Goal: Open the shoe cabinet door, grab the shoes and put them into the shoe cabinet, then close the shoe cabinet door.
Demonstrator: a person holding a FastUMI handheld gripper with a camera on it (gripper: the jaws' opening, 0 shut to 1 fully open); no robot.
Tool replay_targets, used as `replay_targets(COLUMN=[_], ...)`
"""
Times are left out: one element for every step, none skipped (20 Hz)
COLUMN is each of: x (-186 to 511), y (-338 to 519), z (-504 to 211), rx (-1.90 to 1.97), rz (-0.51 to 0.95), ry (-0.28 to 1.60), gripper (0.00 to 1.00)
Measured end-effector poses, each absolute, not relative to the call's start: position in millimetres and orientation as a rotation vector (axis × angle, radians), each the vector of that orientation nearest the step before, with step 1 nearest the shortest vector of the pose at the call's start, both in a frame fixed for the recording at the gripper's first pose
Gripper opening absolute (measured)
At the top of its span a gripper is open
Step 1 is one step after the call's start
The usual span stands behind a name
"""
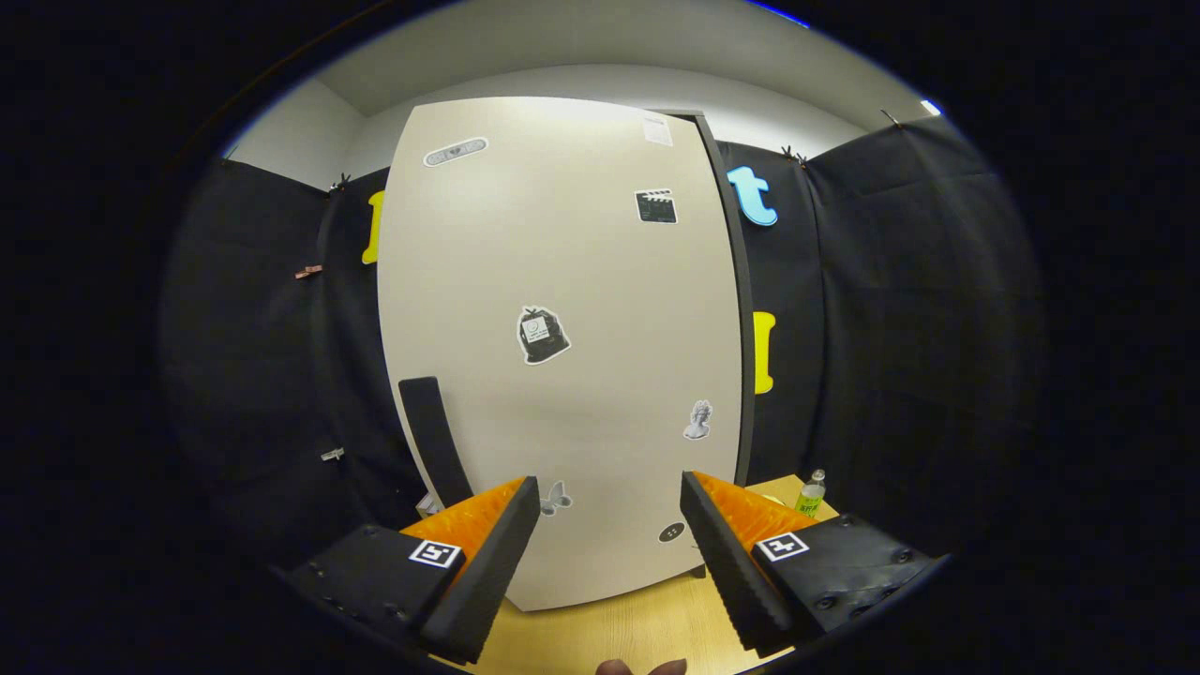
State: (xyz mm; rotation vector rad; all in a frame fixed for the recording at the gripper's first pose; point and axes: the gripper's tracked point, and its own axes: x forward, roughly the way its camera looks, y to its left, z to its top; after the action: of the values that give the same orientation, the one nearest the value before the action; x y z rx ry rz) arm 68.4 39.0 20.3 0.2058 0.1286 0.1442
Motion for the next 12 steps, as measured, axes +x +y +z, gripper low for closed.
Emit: replay_targets(x=[68.3, 68.0, 68.2, 68.7, 68.3, 67.3, 67.6, 68.0, 68.7, 68.4, 67.9, 68.2], y=[38.0, 38.0, 37.7, 38.9, 39.2, 40.1, 40.3, 41.4, 42.1, 42.1, 42.6, 43.1], z=[19.8, 19.5, 19.1, 17.8, 17.6, 17.6, 17.9, 17.1, 17.1, 17.1, 16.8, 15.8], rx=[0.205, 0.204, 0.204, 0.206, 0.205, 0.203, 0.201, 0.201, 0.201, 0.202, 0.201, 0.202], rz=[0.145, 0.145, 0.147, 0.147, 0.149, 0.149, 0.152, 0.154, 0.156, 0.157, 0.157, 0.157], ry=[0.128, 0.130, 0.132, 0.133, 0.134, 0.135, 0.136, 0.137, 0.138, 0.138, 0.139, 0.141], gripper=[0.98, 0.98, 0.98, 0.98, 0.98, 0.98, 0.98, 0.98, 0.98, 0.98, 0.98, 0.98])
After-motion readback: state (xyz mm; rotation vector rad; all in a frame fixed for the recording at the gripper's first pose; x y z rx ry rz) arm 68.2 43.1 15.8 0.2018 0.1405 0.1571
